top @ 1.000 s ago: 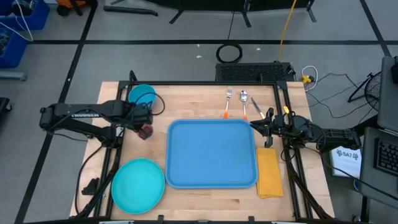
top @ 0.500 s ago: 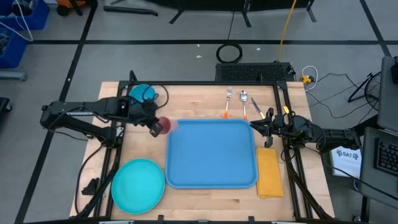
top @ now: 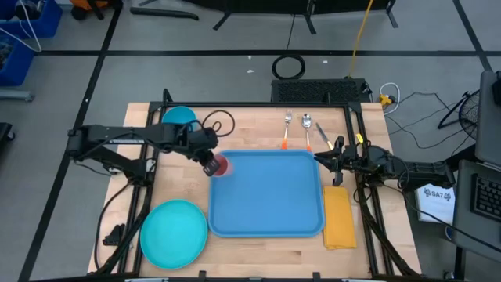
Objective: Set up tray
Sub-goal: Put the pink cup on the blue serving tray
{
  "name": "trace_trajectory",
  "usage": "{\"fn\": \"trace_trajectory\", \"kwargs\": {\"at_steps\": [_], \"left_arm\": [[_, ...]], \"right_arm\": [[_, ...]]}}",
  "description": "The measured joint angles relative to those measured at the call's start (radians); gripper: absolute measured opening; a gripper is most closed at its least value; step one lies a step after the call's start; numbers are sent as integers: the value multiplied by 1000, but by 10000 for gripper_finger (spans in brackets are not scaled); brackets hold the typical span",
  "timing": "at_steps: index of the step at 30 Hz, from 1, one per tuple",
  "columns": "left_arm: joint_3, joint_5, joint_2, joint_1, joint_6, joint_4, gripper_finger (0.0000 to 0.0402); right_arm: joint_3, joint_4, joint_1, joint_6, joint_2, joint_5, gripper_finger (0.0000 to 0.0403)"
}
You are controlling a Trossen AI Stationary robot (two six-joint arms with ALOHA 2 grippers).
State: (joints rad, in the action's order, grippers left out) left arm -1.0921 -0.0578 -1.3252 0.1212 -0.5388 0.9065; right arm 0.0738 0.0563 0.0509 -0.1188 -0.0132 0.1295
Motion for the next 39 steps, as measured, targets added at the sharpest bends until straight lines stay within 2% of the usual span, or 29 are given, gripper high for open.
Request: {"fn": "trace_trajectory", "kwargs": {"at_steps": [8,20,26,34,39], "left_arm": [[-2,60,-45,45,62,-56,3],[-2,57,-52,106,55,-12,3],[-3,105,-96,124,60,-30,3],[-3,114,-174,140,67,-22,3],[-2,107,-180,138,72,-35,29]], "right_arm": [[0,0,0,0,0,0,48],[0,0,0,0,0,0,47],[0,-1,0,0,0,0,47],[0,2,0,0,-9,0,47],[-1,5,0,0,-12,0,47]]}}
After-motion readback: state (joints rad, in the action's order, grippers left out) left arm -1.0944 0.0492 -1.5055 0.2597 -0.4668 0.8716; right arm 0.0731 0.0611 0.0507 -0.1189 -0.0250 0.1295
